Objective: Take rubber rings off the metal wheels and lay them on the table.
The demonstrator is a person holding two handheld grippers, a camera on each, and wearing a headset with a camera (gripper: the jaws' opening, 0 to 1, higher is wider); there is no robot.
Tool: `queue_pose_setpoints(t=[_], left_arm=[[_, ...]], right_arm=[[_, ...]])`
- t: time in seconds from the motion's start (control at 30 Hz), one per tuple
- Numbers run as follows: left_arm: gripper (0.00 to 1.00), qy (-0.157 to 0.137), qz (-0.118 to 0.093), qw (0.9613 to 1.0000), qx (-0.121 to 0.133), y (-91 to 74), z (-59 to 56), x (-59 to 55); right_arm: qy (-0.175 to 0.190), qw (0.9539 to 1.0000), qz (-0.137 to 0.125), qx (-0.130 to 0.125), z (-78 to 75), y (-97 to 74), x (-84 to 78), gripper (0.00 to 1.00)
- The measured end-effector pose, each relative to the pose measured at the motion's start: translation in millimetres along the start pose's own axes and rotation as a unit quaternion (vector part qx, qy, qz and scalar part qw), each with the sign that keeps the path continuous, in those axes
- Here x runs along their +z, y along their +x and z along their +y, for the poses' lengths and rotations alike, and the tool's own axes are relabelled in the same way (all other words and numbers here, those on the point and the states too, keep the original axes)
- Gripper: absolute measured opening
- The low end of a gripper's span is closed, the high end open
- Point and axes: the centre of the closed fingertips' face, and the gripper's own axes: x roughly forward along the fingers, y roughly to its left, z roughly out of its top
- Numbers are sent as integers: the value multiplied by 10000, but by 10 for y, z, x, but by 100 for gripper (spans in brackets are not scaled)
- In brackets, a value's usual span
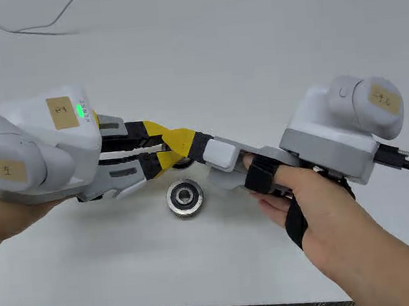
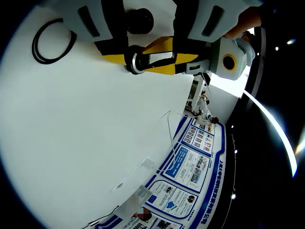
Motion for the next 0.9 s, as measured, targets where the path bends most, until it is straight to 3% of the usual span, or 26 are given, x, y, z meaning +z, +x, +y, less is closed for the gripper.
queue_pose_setpoints(t=[0.53, 0.9], left_arm=[[12, 10, 6, 10000, -6, 3, 3, 8], [12, 12, 2, 10000, -9, 2, 2, 6]], right_arm=[[22, 10000, 38, -68, -75, -23, 4, 25], [52, 9996, 99, -261, -191, -15, 5, 11]])
